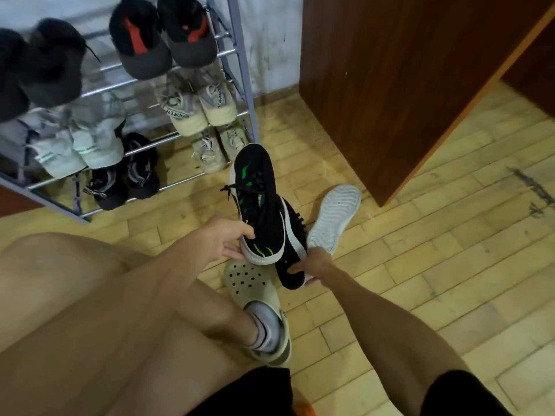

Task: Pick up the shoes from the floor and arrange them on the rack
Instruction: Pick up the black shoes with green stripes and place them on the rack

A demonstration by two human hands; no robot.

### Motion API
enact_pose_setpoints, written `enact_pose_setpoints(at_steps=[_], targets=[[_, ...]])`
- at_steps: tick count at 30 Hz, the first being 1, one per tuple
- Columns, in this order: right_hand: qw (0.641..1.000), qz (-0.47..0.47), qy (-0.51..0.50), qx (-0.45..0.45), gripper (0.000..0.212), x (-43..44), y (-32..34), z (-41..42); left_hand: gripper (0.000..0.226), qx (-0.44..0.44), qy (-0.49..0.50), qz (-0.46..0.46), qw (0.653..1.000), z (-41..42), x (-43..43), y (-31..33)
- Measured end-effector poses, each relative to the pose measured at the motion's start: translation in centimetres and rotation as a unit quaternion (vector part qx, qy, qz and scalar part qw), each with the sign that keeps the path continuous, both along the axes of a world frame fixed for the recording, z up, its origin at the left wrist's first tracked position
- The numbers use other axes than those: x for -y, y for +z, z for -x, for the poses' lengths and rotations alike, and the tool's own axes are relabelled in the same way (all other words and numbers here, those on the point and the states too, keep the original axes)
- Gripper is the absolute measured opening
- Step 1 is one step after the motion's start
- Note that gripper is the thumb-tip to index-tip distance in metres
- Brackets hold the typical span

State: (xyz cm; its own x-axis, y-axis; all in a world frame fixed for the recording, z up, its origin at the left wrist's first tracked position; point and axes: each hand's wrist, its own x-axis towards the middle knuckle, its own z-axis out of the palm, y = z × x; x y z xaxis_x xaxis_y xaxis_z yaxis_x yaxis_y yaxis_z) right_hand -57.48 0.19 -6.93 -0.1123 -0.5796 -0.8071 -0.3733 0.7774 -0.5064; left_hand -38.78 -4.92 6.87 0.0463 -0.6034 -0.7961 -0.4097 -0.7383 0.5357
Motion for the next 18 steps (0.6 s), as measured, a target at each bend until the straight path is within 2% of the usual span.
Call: enact_pose_setpoints(at_steps=[2, 5, 8, 11, 13, 15, 16, 18], targets=[[0.992, 0.060, 0.076, -0.081, 0.058, 1.3, 1.9, 0.5, 0.031, 0.013, 0.007, 0.010, 1.000, -0.5, -0.3, 0.1], [0.953, 0.130, 0.155, -0.226, 0.060, 2.5, 3.8, 1.4, 0.032, 0.019, 0.013, 0.010, 1.000, -1.1, -0.8, 0.2], [0.899, 0.189, 0.160, -0.361, 0.051, 2.2, 4.0, 2.0, 0.044, 0.021, 0.016, 0.008, 1.000, -1.4, -1.1, 0.1], [0.848, 0.237, 0.171, -0.441, 0.050, 1.1, 2.7, 3.0, 0.044, 0.024, 0.003, 0.011, 1.000, -1.4, -1.3, 0.1], [0.839, 0.232, 0.237, -0.432, 0.052, 0.6, 1.7, 3.6, 0.043, 0.028, -0.009, 0.015, 0.999, -1.3, -1.2, 0.1], [0.861, 0.219, 0.300, -0.348, 0.041, 0.2, 0.5, 3.5, 0.041, 0.029, -0.018, 0.017, 0.999, -1.0, -1.1, 0.2], [0.870, 0.225, 0.311, -0.309, 0.033, 0.1, 0.0, 3.4, 0.038, 0.026, -0.020, 0.016, 0.999, -0.8, -1.0, 0.2], [0.901, 0.241, 0.253, -0.257, 0.023, 0.4, -0.4, 3.6, 0.034, 0.017, -0.022, 0.013, 1.000, -0.3, -0.7, 0.2]])
